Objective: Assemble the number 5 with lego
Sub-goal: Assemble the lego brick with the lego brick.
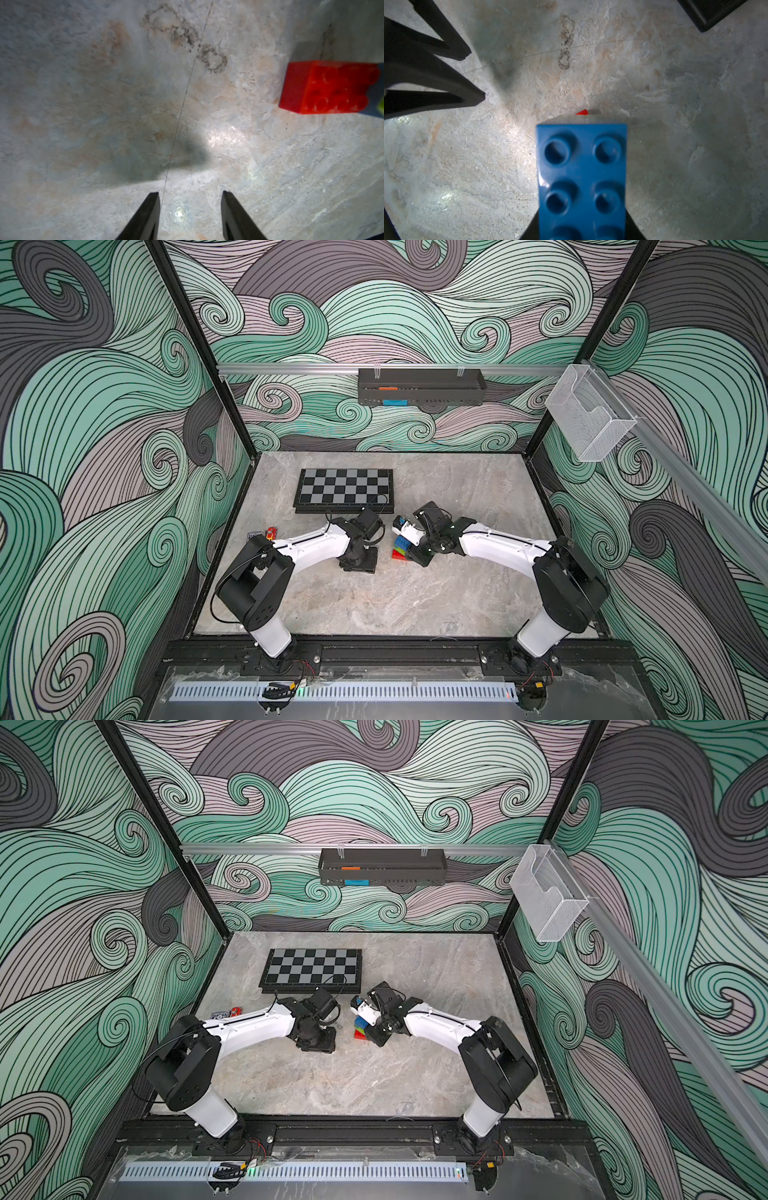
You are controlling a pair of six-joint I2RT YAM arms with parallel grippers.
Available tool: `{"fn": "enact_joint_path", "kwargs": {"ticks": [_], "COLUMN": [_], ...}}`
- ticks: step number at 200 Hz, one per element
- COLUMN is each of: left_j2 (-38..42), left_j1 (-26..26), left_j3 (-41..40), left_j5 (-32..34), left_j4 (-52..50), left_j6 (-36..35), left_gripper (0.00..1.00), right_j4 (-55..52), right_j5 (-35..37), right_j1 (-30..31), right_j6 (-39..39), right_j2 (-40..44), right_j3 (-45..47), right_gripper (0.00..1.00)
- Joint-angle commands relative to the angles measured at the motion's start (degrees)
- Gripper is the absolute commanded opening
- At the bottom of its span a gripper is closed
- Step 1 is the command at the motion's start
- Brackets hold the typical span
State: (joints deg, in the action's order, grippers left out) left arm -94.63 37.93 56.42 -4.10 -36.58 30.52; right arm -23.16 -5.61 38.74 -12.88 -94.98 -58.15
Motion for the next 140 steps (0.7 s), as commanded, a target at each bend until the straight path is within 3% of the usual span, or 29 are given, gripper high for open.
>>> {"fn": "enact_joint_path", "kwargs": {"ticks": [1, 140], "left_j2": [1.4, 3.3], "left_j1": [-0.3, -0.8], "left_j3": [0.0, -1.2], "left_j5": [0.6, 1.5], "left_j4": [-0.4, -2.8], "left_j6": [0.4, 0.0], "left_gripper": [0.52, 0.51], "right_j4": [-0.2, -8.9], "right_j5": [0.7, -8.9], "right_j1": [0.3, -4.9], "right_j6": [-1.6, -15.3], "right_j2": [-0.4, -5.1], "right_j3": [-1.4, -8.3], "right_gripper": [0.32, 0.34]}}
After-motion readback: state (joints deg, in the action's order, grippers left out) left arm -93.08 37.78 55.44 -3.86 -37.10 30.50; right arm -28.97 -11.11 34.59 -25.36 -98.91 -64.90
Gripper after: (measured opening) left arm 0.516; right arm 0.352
